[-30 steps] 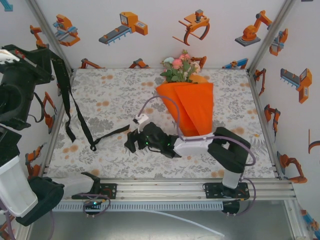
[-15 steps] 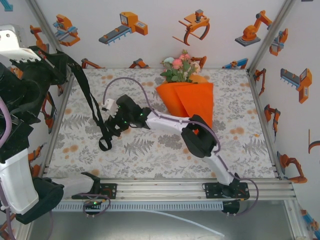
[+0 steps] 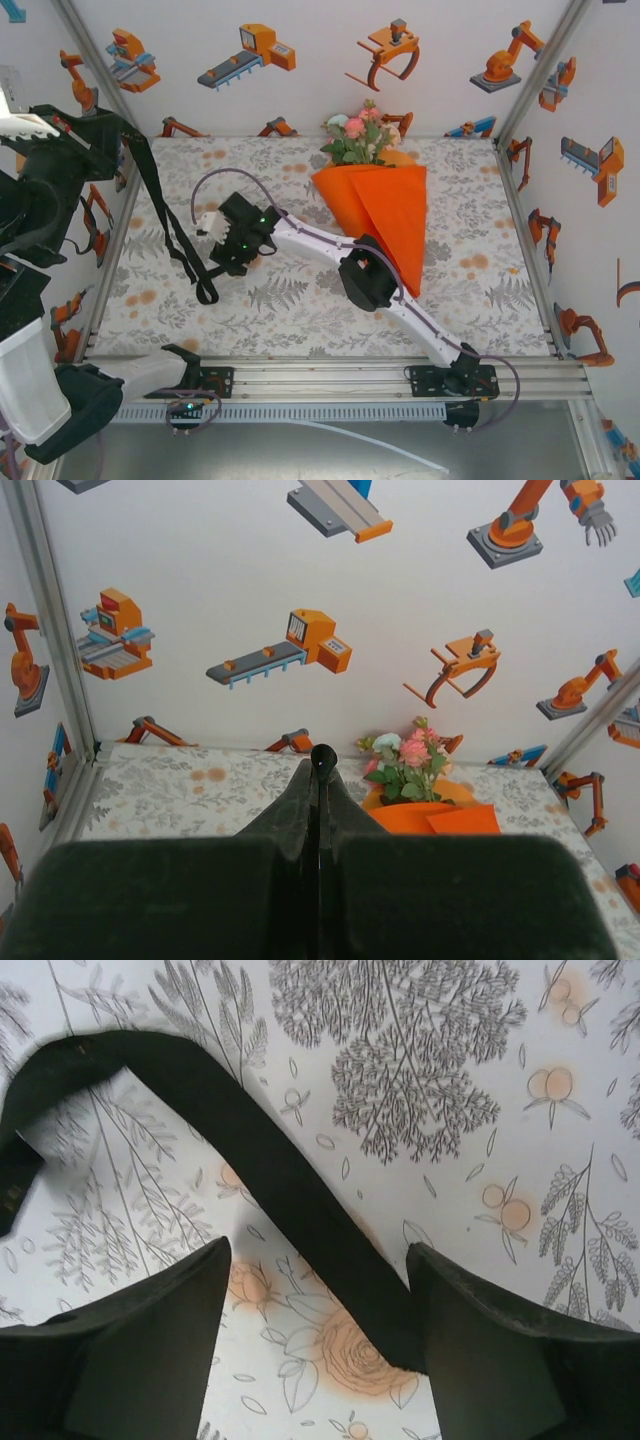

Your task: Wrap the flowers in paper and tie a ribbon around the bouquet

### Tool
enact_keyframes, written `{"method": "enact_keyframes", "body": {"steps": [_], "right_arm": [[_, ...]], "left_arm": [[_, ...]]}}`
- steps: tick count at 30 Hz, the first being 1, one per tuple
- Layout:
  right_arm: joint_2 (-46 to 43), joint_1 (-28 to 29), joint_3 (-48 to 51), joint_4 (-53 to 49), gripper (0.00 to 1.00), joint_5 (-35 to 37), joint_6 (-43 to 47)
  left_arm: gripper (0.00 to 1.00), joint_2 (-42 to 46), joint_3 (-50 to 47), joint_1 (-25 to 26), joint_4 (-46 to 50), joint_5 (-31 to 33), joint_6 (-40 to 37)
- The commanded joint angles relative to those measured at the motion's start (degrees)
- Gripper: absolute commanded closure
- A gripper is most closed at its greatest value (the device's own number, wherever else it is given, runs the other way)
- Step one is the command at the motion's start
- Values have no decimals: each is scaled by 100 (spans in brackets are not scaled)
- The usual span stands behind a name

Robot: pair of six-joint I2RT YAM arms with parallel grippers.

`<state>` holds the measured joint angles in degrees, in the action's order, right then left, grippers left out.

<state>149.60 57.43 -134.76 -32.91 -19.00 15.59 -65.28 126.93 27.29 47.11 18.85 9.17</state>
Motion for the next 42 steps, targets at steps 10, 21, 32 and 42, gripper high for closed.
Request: {"method": "enact_keyframes", "body": {"steps": [10,21,32,42], "right_arm": [[231,295,362,-471,76,1824,255],[-3486,-214,4207,2278,100,2195,-580],[-5705,-1000,6211,2789,77,1087,-3513],[-3326,-801,4781,3582,63,884,-5646]], "left_arm": [[100,186,-383,-1,-369,79,-143],[100,480,-840,0,-506,567,-372],[99,818,-1645,1,-871,280,-129],[98,947,-2073,1,-959,642,-271]]}}
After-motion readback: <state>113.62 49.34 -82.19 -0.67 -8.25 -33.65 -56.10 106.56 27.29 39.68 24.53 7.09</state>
